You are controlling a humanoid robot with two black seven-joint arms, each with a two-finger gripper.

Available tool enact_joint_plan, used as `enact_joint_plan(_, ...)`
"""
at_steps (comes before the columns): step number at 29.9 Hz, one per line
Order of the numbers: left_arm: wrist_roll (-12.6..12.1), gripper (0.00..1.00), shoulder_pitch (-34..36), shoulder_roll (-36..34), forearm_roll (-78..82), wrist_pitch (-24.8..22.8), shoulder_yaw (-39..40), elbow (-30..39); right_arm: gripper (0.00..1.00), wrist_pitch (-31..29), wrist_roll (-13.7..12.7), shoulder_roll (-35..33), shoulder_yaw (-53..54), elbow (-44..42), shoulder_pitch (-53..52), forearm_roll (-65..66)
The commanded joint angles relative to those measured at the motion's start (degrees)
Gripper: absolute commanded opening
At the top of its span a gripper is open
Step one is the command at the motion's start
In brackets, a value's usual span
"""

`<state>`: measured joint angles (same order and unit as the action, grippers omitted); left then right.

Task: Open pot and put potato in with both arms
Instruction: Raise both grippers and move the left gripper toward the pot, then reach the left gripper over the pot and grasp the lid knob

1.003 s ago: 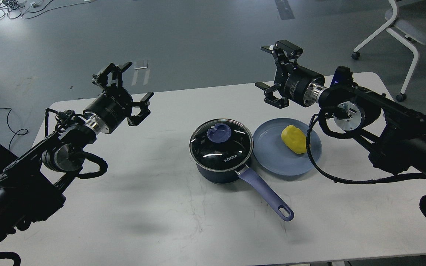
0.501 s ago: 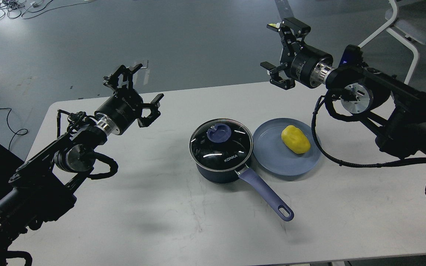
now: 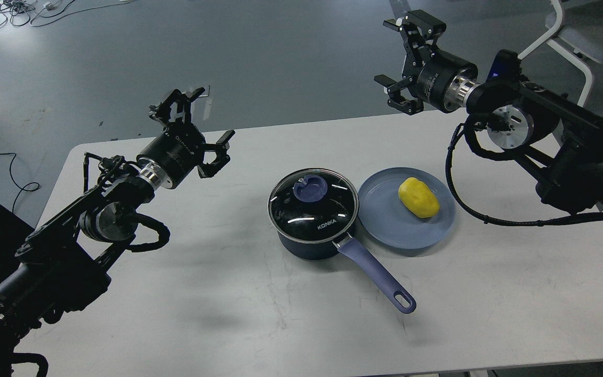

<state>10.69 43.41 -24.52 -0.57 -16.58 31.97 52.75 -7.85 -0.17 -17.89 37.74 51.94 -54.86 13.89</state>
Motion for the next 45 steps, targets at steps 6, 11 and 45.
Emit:
enact_joint_plan(6, 0.1, 0.98, 0.8, -0.1, 0.1, 1.1, 0.0, 0.0, 1.00, 0.0, 0.0, 0.0, -0.9, -0.8, -0.5, 0.0)
enact_joint_plan(11, 0.3, 0.98, 0.7, -0.1, 0.6, 1.9, 0.0, 0.0, 1.00, 0.0, 0.0, 0.1, -0.9, -0.8, -0.4, 0.0)
enact_joint_plan(45, 1.9, 0.98, 12.6, -8.3, 85.8, 27.6, -12.6, 21.7, 1.00, 0.4, 0.4, -3.6, 5.2, -0.9, 7.6, -0.1)
